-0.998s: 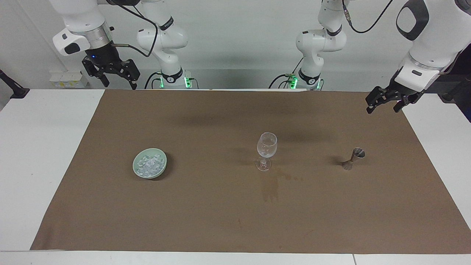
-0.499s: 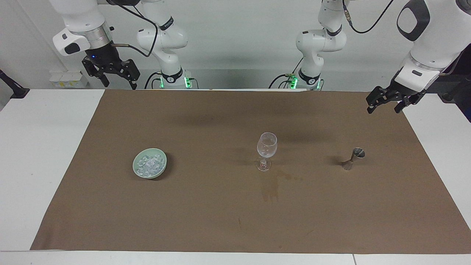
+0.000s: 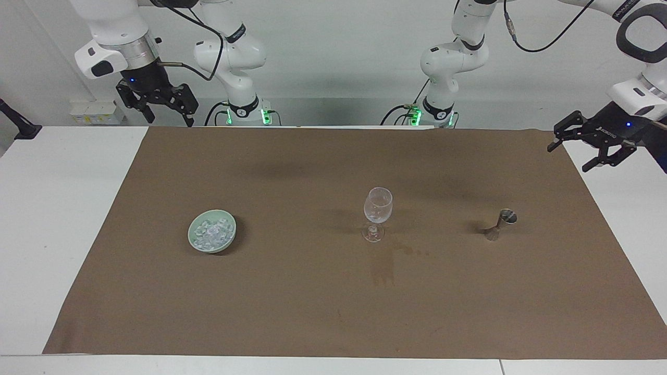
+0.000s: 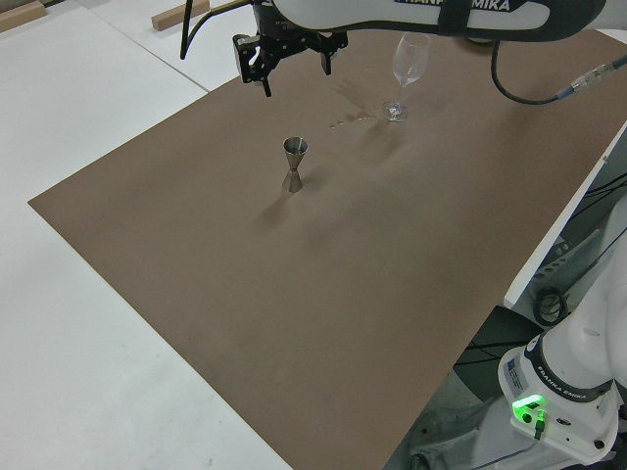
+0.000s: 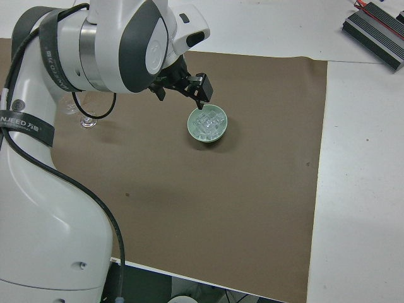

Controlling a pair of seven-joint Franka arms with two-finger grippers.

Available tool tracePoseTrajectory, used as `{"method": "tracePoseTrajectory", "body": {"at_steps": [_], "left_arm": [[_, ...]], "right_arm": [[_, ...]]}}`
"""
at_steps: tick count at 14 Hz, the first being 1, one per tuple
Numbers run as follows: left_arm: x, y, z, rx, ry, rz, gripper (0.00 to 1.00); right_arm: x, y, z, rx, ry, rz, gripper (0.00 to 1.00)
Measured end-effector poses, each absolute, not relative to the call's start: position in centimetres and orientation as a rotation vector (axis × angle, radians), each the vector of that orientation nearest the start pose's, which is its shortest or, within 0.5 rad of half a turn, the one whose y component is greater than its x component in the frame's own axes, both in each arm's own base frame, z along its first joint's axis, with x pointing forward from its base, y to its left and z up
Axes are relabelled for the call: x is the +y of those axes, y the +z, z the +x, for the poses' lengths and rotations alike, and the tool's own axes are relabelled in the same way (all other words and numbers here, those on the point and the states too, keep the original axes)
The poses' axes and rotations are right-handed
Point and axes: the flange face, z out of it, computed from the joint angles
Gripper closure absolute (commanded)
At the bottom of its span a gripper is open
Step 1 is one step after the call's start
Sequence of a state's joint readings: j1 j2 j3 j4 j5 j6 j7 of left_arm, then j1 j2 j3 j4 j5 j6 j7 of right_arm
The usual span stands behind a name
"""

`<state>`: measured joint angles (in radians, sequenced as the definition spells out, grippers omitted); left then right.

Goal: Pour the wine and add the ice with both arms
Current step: 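Move the left gripper toward the small metal cup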

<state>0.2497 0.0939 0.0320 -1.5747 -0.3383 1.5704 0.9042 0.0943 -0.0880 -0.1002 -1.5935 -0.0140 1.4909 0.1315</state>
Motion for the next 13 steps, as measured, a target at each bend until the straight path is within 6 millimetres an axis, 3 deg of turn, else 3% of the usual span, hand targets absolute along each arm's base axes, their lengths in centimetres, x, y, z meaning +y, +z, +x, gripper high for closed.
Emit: {"method": "tracePoseTrajectory", "body": {"at_steps": [5,9,11,13], "left_arm": [[17.9,51.4,56.5,1.467,-0.466,-3.32,0.0],[21.0,43.5,56.3,1.841,-0.762,-3.247,0.0],[21.6,39.8,56.8,1.981,-0.888,-3.197,0.0],[21.2,37.4,57.2,2.079,-1.035,-3.16,0.0]], "right_arm": [[-0.7,65.4,51.9,0.217,0.023,-3.14,0.0],[-0.7,65.4,51.9,0.217,0.023,-3.14,0.0],[-0.7,65.4,51.9,0.217,0.023,-3.14,0.0],[-0.7,65.4,51.9,0.217,0.023,-3.14,0.0]]}}
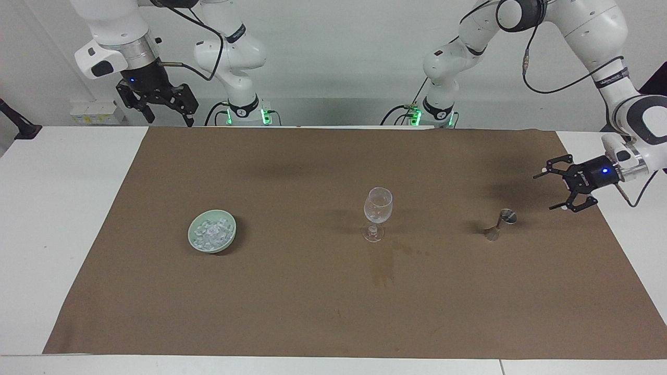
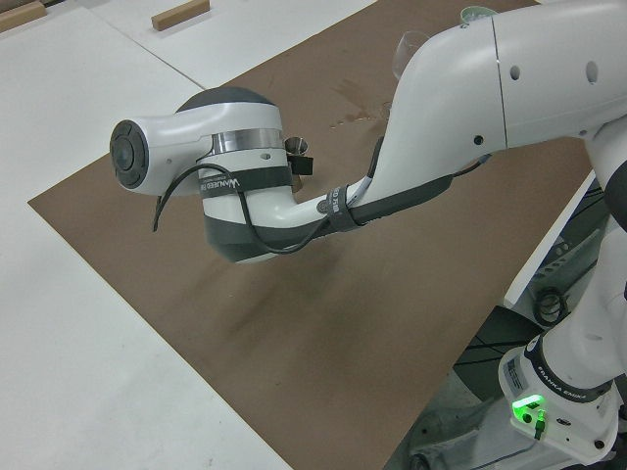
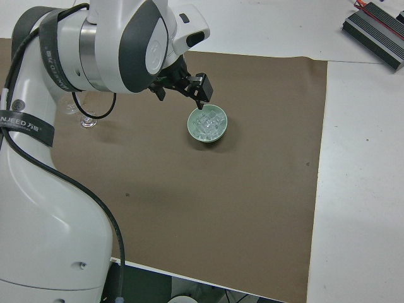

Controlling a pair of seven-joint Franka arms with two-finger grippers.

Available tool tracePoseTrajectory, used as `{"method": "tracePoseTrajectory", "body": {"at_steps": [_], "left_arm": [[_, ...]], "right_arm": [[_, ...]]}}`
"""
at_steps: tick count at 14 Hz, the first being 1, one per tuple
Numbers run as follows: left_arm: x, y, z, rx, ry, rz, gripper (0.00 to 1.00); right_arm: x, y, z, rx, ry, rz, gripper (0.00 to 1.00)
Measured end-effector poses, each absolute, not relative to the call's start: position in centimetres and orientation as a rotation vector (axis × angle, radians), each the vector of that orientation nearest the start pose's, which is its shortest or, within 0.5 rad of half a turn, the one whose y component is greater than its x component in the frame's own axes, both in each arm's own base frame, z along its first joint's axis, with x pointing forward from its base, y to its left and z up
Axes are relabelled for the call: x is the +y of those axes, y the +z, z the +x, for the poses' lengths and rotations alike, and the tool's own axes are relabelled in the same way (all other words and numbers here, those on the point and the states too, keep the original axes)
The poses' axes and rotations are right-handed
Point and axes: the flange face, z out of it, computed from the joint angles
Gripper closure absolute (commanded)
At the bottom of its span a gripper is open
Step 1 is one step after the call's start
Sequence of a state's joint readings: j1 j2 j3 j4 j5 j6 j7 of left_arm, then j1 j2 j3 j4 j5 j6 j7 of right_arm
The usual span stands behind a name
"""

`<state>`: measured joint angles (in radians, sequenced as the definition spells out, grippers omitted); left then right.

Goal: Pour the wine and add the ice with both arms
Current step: 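Move the left gripper toward the small metal cup, then close the left gripper around the small metal cup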

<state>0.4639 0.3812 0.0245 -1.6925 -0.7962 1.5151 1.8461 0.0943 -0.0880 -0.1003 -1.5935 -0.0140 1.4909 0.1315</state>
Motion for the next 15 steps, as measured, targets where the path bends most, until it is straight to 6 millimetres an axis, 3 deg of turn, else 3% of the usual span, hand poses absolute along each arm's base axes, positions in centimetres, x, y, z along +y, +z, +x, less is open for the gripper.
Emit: {"method": "tracePoseTrajectory", "body": {"at_steps": [7,10,13,15], "left_arm": [[22.2,29.9,57.3,-1.316,0.846,1.684,0.0],[21.7,27.2,57.7,-1.303,0.978,1.6,0.0],[21.0,23.6,57.5,-1.25,1.005,1.539,0.0],[20.5,22.3,57.4,-1.222,1.045,1.498,0.0]], "right_arm": [[-0.7,65.4,51.9,0.217,0.023,-3.14,0.0],[-0.7,65.4,51.9,0.217,0.023,-3.14,0.0],[-0.7,65.4,51.9,0.217,0.023,-3.14,0.0],[-0.7,65.4,51.9,0.217,0.023,-3.14,0.0]]}}
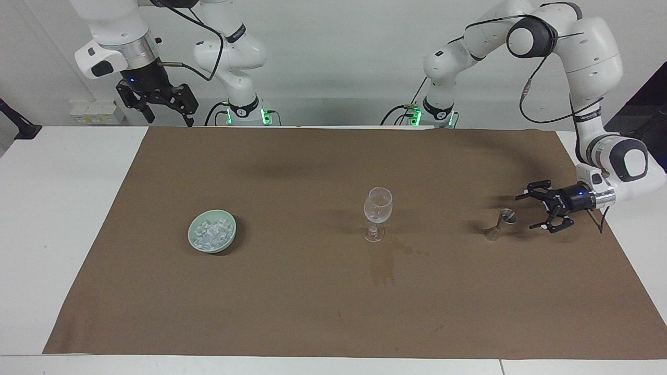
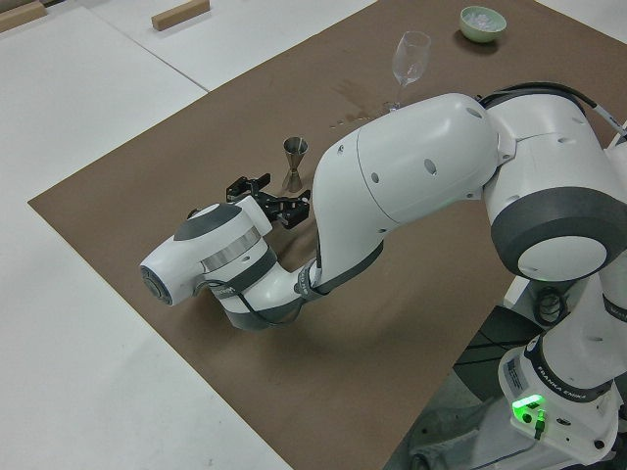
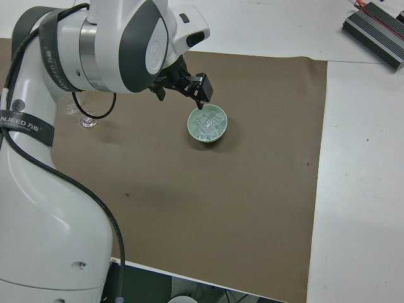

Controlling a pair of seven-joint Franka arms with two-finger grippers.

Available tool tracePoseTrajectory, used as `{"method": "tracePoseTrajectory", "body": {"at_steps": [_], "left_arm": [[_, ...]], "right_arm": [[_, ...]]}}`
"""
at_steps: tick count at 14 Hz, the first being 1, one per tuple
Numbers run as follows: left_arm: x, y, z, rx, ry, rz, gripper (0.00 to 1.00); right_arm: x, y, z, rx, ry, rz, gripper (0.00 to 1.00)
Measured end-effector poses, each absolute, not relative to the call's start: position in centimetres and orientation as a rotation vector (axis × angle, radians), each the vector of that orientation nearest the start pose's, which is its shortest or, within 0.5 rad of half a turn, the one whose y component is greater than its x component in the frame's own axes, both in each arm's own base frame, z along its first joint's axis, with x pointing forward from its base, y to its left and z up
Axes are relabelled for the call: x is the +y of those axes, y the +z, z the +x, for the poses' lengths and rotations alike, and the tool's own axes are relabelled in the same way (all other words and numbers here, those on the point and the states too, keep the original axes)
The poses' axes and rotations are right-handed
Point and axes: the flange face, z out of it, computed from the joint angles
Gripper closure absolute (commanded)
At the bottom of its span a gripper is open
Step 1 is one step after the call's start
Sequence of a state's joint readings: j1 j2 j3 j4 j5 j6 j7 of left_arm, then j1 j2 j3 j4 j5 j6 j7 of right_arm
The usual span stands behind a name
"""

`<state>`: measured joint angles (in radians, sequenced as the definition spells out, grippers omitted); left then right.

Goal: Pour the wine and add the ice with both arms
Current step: 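Close the left gripper around the small metal cup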

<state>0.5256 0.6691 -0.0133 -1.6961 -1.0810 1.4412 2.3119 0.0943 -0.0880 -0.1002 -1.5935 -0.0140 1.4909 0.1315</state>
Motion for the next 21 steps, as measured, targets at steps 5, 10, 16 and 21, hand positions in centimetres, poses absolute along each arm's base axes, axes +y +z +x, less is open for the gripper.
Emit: {"method": "tracePoseTrajectory", "body": {"at_steps": [5,10,16,21], "left_arm": [[18.5,20.2,57.9,-1.163,1.107,1.418,0.14],[17.8,20.1,58.3,-1.139,1.143,1.397,0.17],[16.7,19.3,58.5,-1.133,1.162,1.367,0.27],[16.3,19.3,58.7,-1.131,1.181,1.354,0.31]], "right_arm": [[-0.7,65.4,51.9,0.217,0.023,-3.14,0.0],[-0.7,65.4,51.9,0.217,0.023,-3.14,0.0],[-0.7,65.4,51.9,0.217,0.023,-3.14,0.0],[-0.7,65.4,51.9,0.217,0.023,-3.14,0.0]]}}
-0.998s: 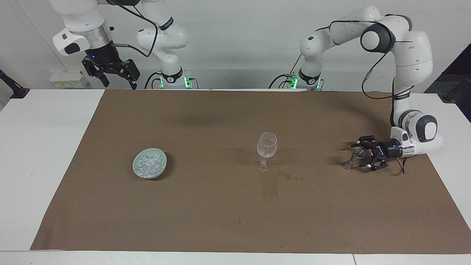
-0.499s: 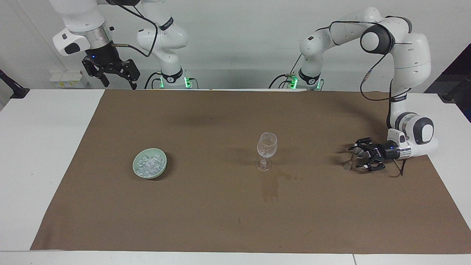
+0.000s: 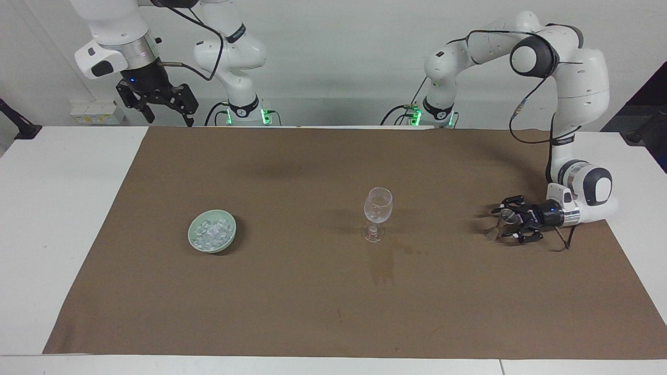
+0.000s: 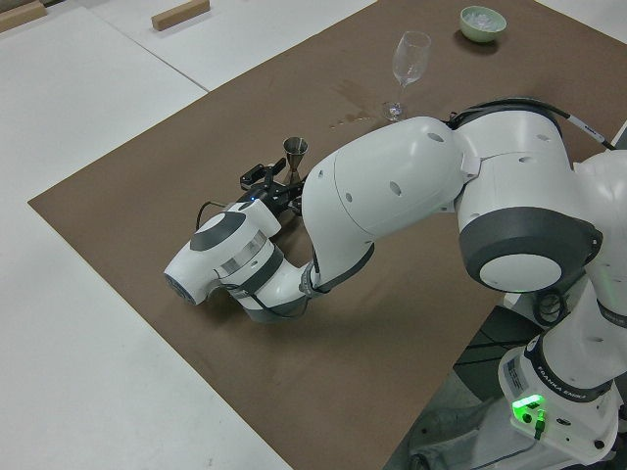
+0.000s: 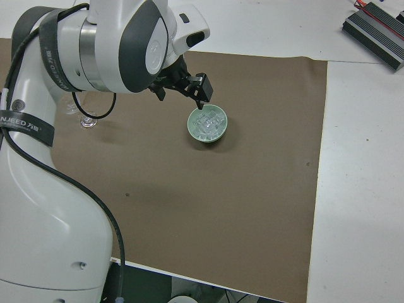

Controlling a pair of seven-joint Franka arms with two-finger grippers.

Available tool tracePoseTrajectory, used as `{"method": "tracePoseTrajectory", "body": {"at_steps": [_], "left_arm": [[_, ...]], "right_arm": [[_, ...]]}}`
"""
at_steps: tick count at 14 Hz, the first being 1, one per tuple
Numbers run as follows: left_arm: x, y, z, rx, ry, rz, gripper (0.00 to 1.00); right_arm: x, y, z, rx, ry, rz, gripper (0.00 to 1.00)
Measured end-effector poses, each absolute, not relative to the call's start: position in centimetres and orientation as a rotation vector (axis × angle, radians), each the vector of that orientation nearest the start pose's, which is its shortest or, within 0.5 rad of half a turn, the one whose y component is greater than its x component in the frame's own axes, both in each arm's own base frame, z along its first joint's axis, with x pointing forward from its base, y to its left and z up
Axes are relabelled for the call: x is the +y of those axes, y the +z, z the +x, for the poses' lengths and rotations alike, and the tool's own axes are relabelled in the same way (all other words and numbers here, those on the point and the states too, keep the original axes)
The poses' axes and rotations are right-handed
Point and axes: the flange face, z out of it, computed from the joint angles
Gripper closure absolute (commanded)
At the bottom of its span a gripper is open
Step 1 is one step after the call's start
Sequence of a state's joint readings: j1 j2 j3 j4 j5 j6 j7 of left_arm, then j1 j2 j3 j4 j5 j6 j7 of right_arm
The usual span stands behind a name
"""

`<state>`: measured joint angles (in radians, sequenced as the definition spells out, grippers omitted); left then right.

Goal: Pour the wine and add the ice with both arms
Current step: 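Close the left gripper around the small metal cup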

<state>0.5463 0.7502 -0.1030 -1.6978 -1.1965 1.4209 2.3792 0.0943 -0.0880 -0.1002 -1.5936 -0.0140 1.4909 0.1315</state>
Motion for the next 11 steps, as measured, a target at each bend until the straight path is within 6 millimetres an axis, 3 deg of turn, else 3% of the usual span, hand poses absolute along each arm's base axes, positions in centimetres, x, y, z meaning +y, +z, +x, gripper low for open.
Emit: {"method": "tracePoseTrajectory", "body": {"at_steps": [11], "left_arm": [[15.79,18.39,58.64,-1.118,1.179,1.343,0.41]], "right_arm": [[-0.73,65.38,51.88,0.217,0.023,-3.14,0.0]]}}
